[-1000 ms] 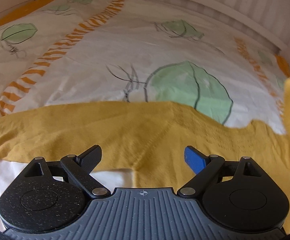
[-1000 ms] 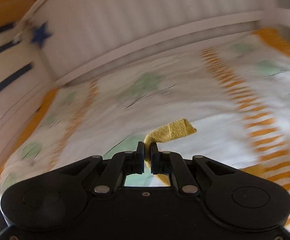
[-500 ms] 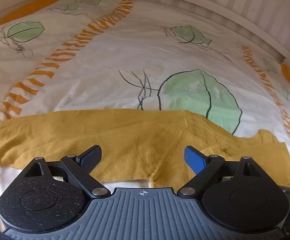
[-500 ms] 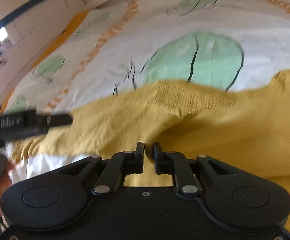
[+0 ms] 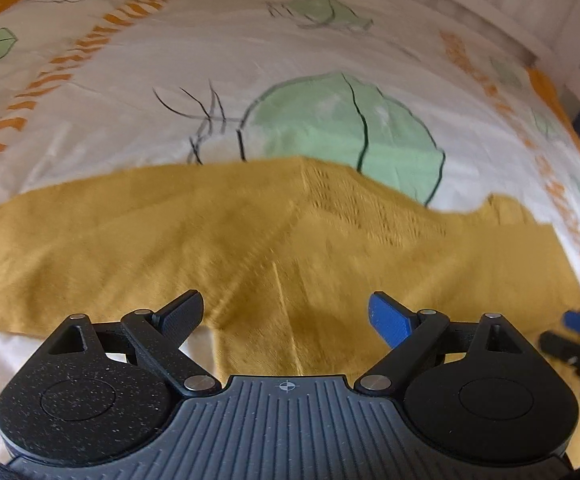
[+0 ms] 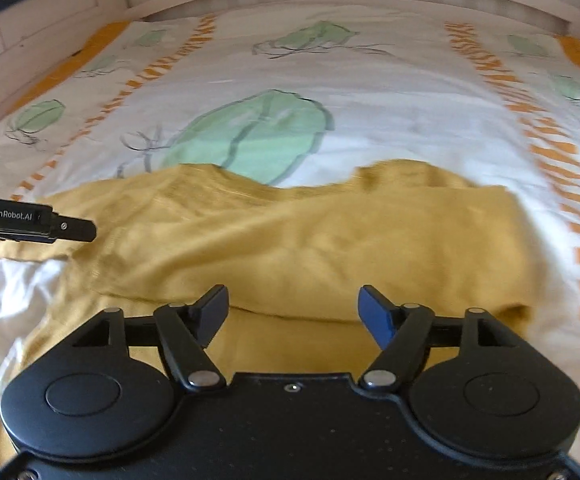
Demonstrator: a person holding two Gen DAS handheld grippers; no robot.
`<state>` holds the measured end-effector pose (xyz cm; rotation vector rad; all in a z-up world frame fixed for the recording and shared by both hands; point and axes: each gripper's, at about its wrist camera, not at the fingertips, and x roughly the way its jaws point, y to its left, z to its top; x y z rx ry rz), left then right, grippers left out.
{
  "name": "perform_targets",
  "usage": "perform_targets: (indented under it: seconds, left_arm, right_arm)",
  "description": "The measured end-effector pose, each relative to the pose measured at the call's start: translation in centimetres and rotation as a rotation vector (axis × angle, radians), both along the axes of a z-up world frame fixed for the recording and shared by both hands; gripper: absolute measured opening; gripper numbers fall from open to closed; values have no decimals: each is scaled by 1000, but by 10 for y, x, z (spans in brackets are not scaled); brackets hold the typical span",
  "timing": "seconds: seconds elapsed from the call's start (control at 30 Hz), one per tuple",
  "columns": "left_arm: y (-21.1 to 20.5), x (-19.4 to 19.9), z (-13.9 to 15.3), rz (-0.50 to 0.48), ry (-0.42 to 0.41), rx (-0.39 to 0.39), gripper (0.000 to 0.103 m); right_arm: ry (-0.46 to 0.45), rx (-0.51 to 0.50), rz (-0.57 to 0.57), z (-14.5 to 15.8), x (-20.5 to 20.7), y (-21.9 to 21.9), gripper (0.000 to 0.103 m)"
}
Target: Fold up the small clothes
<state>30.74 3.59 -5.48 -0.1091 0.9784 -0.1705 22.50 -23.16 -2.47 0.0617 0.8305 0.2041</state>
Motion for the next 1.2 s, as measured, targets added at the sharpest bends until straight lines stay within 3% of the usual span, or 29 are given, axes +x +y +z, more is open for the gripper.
perform_targets:
  seconds: [0.13,0.37,0.47,0.53,0.6,0.67,0.93,1.2]
  left_arm:
    - [-7,-2,-14,-40,23,29,84]
    - [-15,1,-25,-49,48,-20,63]
    - [-21,3,-26,-32,35,-18,46]
    - [-25,3,-26,-23,22,6,36]
    - [-29,2,-24,-19,-2,48,14]
    - [-30,0,-21,-20,-37,86,4]
    - [-12,-3,22,54,-227,108,3]
    - [9,21,-5,110,-75,79,4]
  right_arm:
    - [7,2,-40,-1,-5,-23,77]
    - [26,97,-87,7,2,-40,78]
    - [8,64,-85,12,1,-40,87]
    - [16,35,-91,12,2,-42,88]
    - [38,25,-101,9,4,-47,88]
    - [66,35,-126,5,7,-54,88]
    - [147,79,-243,-6,15,-90,88]
    - [161,4,-342,-22,23,-111,88]
